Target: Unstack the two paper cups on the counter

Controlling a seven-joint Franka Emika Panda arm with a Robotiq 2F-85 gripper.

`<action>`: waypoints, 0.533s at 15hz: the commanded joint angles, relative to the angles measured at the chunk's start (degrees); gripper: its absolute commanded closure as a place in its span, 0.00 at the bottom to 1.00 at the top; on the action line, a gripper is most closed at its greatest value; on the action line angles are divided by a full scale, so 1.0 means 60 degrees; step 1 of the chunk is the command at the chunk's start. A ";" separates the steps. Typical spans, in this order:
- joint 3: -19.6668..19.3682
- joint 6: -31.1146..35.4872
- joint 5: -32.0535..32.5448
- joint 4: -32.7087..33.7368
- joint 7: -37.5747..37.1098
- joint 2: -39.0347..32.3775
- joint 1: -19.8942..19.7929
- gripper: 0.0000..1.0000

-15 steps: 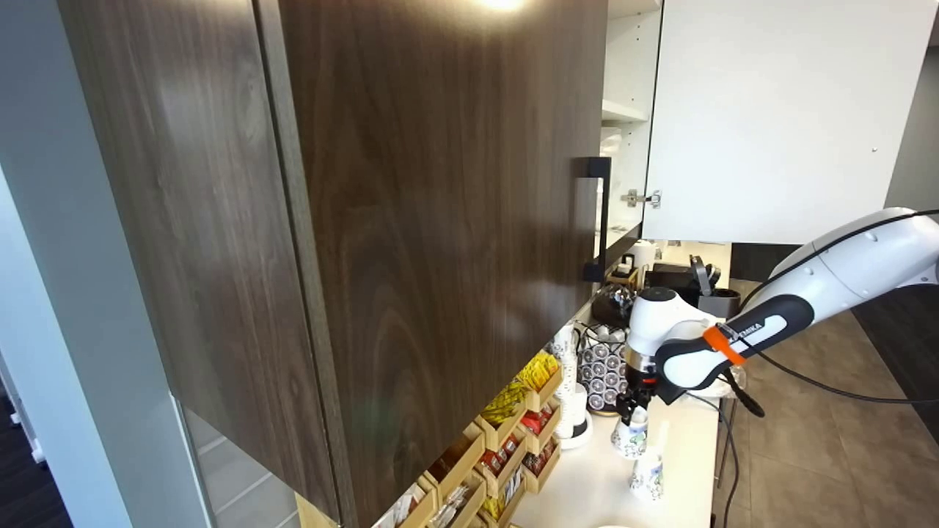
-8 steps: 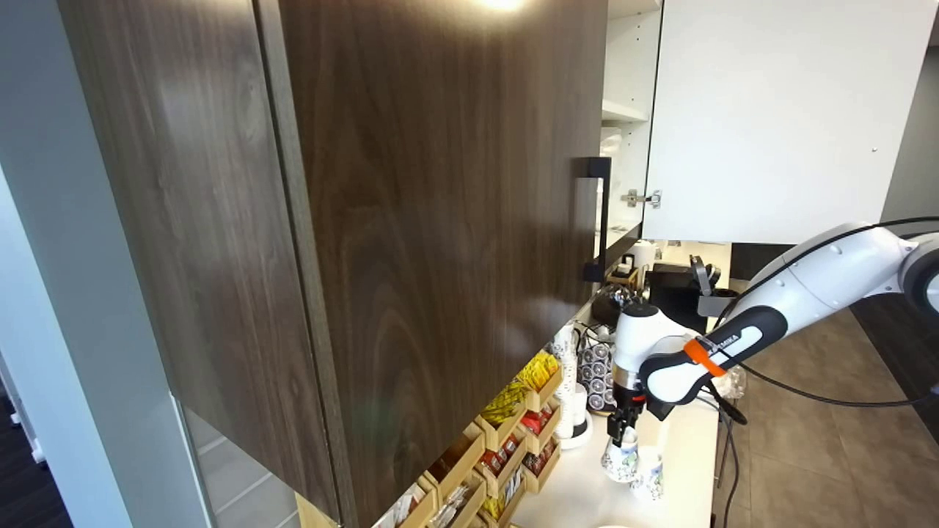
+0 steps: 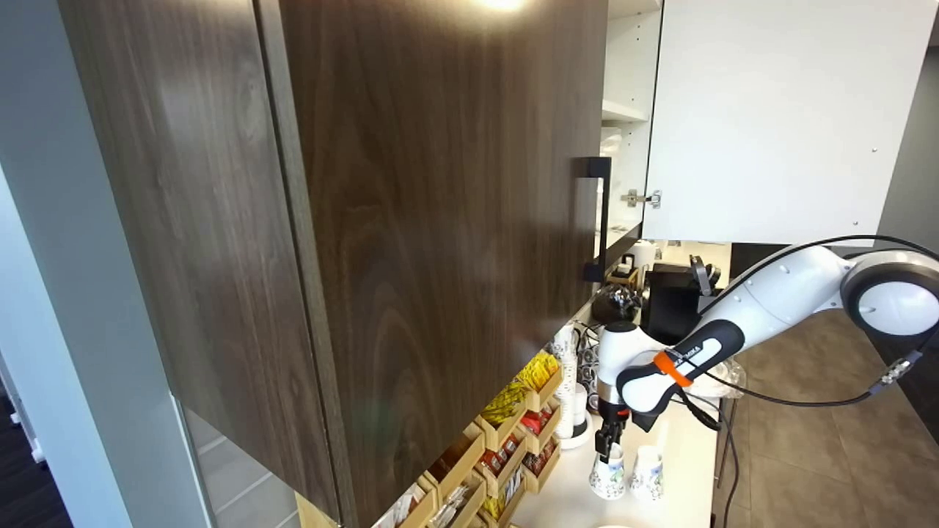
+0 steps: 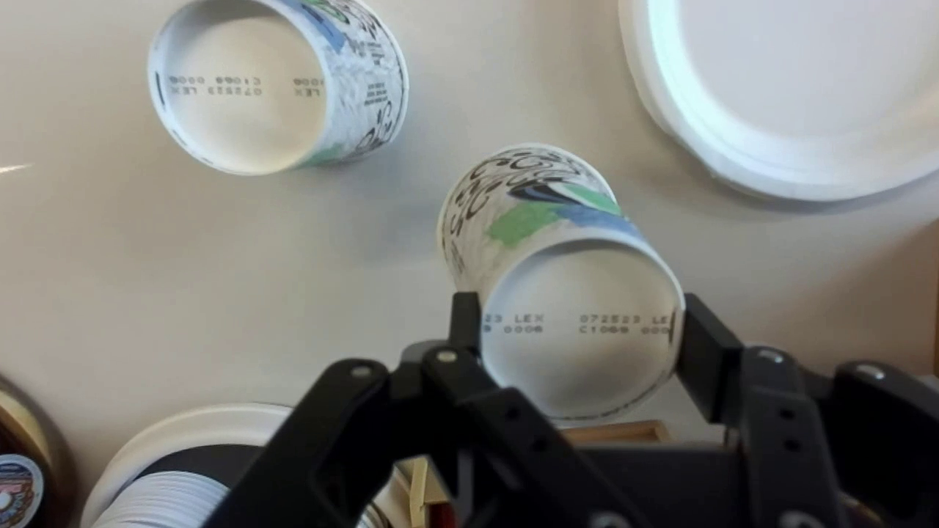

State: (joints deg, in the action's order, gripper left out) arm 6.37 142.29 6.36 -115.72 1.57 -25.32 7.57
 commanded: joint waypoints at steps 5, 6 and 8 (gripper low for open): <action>0.0121 0.0006 -0.0444 0.1034 0.0676 -0.1237 -0.0194 0.60; 0.0116 0.0009 -0.0457 0.1088 0.0672 -0.1315 -0.0202 0.60; 0.0105 0.0010 -0.0476 0.1142 0.0650 -0.1417 -0.0212 0.60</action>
State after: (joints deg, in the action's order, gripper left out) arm 6.38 142.31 5.03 -110.54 4.03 -31.88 7.01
